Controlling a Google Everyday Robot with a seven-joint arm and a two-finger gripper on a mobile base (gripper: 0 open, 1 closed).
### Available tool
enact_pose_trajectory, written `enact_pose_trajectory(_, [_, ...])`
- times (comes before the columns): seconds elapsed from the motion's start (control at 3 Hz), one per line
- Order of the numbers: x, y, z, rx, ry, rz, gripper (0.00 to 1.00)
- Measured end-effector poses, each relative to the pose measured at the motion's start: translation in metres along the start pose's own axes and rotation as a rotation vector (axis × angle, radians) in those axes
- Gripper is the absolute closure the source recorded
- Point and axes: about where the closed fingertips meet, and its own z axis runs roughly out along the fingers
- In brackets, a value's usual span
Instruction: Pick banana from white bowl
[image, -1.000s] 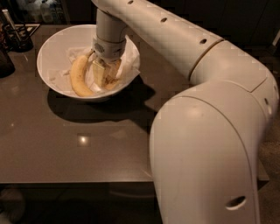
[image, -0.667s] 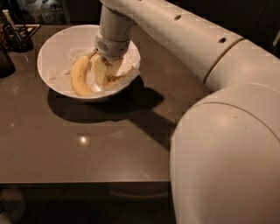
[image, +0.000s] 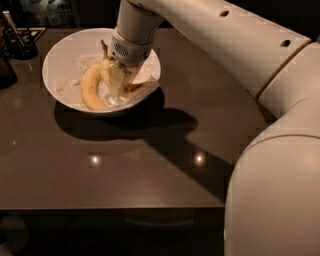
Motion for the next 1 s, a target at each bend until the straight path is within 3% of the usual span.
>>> enact_pose_trajectory(1.0, [0.041,0.052,-0.065,0.03,-0.03,-0.16,1.0])
